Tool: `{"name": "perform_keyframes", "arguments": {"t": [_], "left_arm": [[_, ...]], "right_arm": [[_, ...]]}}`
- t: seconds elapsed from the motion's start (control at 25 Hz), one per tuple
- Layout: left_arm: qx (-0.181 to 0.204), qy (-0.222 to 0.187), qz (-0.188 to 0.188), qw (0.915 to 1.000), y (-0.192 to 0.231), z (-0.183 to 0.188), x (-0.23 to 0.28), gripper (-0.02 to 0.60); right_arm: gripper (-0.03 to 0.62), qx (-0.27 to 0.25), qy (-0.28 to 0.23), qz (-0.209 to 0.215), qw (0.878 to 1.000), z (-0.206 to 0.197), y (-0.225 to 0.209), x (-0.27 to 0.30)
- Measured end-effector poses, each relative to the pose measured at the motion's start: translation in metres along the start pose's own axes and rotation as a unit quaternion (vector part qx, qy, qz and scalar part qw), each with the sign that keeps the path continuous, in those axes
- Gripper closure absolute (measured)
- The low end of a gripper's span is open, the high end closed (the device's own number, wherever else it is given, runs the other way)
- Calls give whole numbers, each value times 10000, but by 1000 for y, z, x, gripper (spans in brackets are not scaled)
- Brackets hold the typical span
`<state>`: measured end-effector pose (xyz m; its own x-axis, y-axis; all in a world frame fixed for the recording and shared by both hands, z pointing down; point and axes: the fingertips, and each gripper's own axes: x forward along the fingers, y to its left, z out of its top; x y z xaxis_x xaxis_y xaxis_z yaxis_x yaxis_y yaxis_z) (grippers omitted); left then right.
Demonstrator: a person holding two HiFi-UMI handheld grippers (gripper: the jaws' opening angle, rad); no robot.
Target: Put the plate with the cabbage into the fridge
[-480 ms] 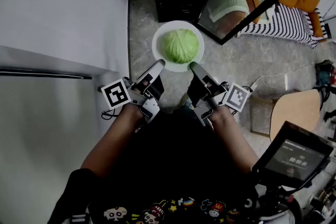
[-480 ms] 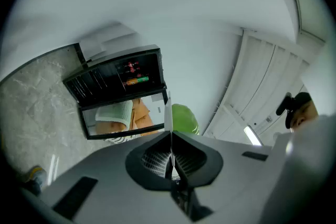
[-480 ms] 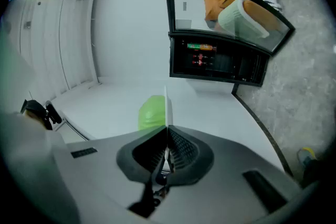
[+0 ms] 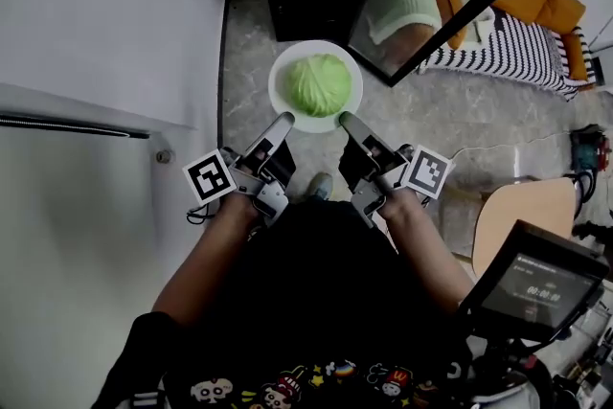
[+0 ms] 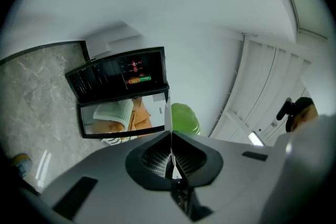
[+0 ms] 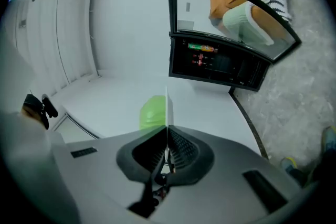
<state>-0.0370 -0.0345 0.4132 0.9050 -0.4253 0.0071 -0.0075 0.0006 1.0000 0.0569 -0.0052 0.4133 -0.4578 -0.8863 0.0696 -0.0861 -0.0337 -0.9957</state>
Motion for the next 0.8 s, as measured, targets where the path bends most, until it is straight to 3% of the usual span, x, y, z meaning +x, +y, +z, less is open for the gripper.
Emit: {"name": "perform_keyframes", "arguments": {"t": [0.8], "left_arm": [[-15, 6, 12, 10000, 10, -2, 2, 569]], "right_arm": [[579, 138, 53, -135, 9998, 0, -14, -1]]}}
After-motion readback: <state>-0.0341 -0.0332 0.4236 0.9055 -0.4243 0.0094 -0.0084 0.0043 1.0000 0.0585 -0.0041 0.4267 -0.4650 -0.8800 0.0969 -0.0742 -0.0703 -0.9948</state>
